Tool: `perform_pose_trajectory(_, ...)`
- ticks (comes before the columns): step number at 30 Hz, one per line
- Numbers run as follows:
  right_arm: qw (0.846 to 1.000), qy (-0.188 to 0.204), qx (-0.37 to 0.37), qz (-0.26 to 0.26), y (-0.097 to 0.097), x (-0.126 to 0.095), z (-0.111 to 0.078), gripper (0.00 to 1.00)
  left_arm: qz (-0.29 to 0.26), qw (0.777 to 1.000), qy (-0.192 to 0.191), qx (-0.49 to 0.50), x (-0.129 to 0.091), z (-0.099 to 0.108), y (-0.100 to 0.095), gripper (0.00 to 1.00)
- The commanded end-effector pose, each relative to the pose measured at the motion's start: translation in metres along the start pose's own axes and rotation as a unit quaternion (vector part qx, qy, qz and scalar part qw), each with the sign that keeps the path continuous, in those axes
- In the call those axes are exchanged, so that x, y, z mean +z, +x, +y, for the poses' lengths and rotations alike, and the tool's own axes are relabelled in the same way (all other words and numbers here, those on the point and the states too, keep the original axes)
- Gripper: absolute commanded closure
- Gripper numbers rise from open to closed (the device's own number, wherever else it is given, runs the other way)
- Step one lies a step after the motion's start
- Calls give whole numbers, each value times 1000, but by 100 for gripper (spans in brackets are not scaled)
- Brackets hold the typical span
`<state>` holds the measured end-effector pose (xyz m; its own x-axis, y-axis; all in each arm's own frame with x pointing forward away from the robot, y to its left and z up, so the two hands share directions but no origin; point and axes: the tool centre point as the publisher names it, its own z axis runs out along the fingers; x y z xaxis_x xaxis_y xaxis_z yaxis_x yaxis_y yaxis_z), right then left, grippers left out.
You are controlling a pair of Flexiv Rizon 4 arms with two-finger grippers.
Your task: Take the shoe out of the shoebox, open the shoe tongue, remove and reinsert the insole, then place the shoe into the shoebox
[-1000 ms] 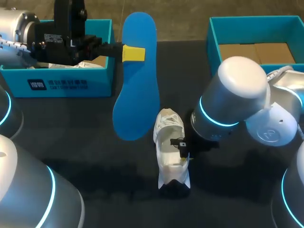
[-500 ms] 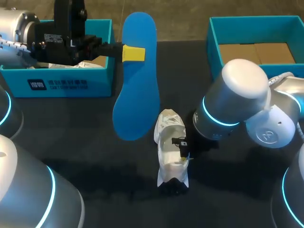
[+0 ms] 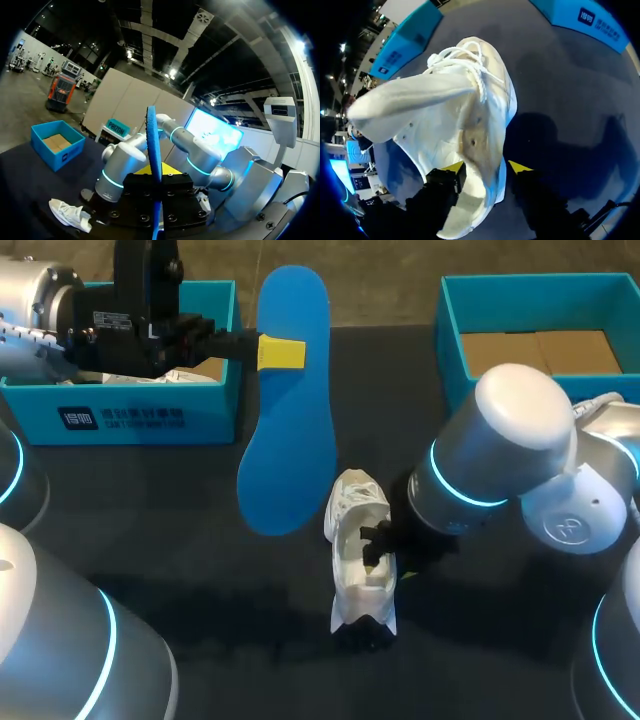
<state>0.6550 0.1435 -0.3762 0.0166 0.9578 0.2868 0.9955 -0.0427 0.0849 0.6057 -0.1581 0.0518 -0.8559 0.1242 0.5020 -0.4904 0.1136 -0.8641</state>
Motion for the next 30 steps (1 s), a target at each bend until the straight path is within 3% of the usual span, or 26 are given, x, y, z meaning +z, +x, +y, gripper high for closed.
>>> perform_pose_trajectory(1,1000,4,5,7,-4,-27,-3,0,0,1000,-1,-1,1,0,0,100)
perform_pose_trajectory(15,987,24,-30,158,-17,-87,6,0,0,1000,-1,-1,1,0,0,100)
perform_pose_trajectory(17,989,24,-36,140,-16,-98,6,0,0,1000,-1,-1,1,0,0,100)
perform_pose_trajectory(29,989,24,-36,140,-16,-98,6,0,0,1000,-1,-1,1,0,0,100)
perform_pose_trajectory(30,984,44,-26,168,-15,-96,9,0,0,1000,-1,-1,1,0,0,100)
